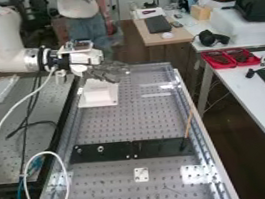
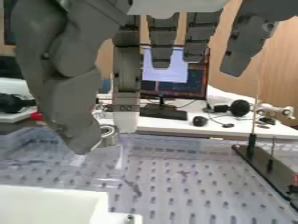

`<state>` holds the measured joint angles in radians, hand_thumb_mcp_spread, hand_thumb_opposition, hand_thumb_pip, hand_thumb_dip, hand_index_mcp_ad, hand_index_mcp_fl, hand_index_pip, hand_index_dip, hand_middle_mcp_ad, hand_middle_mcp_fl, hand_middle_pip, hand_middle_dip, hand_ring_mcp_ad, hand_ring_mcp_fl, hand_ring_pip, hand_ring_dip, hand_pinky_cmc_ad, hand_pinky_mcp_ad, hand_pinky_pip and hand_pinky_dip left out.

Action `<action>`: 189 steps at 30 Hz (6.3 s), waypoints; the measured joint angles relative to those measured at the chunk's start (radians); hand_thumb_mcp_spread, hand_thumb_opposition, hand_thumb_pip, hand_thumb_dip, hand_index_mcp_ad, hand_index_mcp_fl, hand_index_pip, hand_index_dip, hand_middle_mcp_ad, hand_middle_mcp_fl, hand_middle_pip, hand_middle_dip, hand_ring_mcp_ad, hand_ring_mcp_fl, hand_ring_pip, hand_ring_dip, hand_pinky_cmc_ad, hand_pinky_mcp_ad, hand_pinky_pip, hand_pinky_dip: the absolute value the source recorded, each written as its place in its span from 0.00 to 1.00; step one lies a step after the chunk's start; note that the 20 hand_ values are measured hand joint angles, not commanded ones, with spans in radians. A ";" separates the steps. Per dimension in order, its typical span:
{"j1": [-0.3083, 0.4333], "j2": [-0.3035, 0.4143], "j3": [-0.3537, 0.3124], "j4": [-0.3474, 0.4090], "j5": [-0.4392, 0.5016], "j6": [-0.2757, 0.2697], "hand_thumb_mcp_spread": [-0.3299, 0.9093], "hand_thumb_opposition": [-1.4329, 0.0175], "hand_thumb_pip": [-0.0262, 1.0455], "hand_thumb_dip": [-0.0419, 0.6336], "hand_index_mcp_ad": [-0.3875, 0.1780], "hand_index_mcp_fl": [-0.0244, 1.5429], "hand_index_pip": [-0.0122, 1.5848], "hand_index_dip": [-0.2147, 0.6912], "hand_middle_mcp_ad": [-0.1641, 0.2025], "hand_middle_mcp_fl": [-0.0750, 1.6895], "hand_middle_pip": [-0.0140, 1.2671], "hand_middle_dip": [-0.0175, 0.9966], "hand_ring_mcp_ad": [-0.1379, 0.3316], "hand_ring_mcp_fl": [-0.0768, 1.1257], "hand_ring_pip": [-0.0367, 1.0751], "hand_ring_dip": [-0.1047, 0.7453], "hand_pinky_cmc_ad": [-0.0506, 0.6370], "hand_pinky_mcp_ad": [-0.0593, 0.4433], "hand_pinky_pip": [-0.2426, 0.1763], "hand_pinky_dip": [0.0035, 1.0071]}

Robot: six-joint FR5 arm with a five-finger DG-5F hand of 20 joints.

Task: Grab the bearing and place it in the white container

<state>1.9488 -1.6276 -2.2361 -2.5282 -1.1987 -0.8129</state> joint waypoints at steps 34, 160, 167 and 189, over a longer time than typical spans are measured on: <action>0.193 -0.050 -0.085 0.024 0.184 0.143 0.56 0.39 0.65 0.47 0.55 0.16 0.94 0.28 0.63 0.06 0.11 0.17 0.57 0.06 0.12 0.21 0.61 0.70 0.44 0.27; -0.449 -0.004 0.574 -0.542 -0.399 0.083 0.44 0.50 0.43 0.20 0.55 0.07 0.08 0.40 0.65 0.06 0.12 0.19 0.65 0.06 0.12 0.22 0.72 0.80 0.33 0.40; -0.449 -0.003 0.577 -0.533 -0.402 0.080 0.44 0.50 0.43 0.20 0.55 0.07 0.08 0.40 0.65 0.06 0.12 0.19 0.65 0.06 0.12 0.22 0.72 0.80 0.33 0.40; -0.444 0.031 0.543 -0.495 -0.371 0.090 0.45 0.50 0.42 0.21 0.55 0.07 0.08 0.40 0.65 0.06 0.12 0.19 0.65 0.06 0.12 0.22 0.72 0.80 0.33 0.40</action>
<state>1.5052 -1.5969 -1.6931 -3.0231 -1.5698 -0.7230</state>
